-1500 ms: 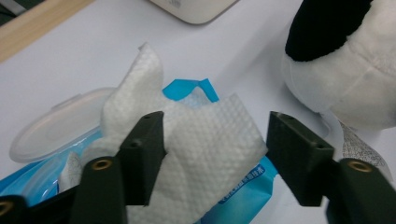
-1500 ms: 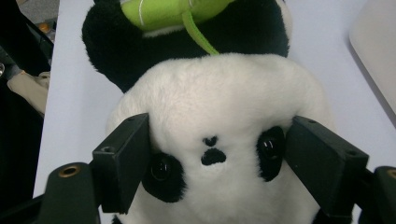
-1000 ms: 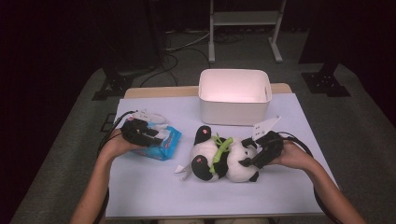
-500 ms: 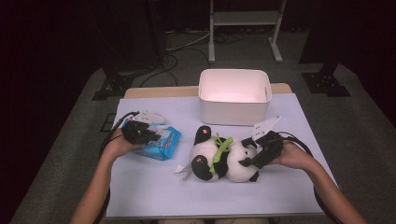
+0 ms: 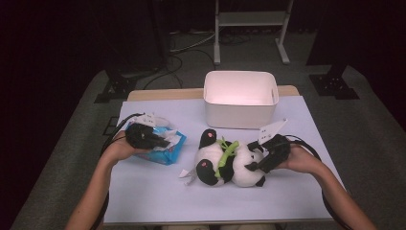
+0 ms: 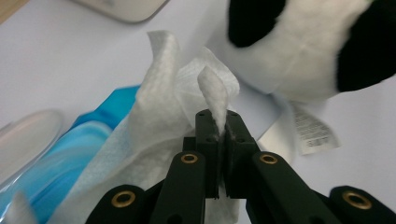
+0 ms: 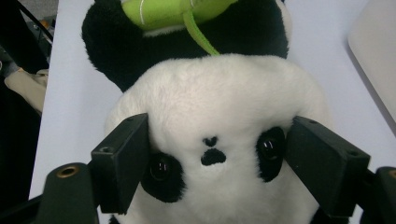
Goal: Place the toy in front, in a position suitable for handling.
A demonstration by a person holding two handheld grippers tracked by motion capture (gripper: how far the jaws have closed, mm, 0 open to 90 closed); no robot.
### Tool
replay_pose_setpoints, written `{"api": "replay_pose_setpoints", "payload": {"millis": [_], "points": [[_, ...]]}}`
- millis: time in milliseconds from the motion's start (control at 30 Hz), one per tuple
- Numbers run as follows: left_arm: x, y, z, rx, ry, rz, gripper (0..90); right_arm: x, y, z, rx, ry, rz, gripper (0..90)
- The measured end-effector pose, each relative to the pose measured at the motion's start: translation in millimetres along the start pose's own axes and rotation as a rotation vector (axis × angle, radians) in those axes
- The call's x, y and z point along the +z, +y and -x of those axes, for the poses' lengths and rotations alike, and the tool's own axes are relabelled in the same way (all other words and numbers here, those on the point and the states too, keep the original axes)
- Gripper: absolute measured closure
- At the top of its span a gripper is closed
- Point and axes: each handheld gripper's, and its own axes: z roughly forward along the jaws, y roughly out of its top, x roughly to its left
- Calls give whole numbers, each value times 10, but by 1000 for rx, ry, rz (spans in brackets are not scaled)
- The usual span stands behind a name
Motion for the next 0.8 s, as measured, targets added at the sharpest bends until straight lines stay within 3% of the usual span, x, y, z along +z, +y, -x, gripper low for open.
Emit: {"api": "replay_pose_setpoints", "payload": {"millis": [100, 233, 433, 800], "points": [[3, 67, 41, 16, -9, 5, 872, 0, -1, 0, -2, -1, 1, 218], [44, 248, 146, 55, -67, 17, 872, -1, -8, -6, -3, -2, 6, 218], [97, 455, 252, 106, -102, 23, 871, -4, -19, -13, -4, -4, 12, 218], [334, 1009, 557, 231, -208, 32, 870, -8, -28, -37, -9, -12, 16, 218]]}}
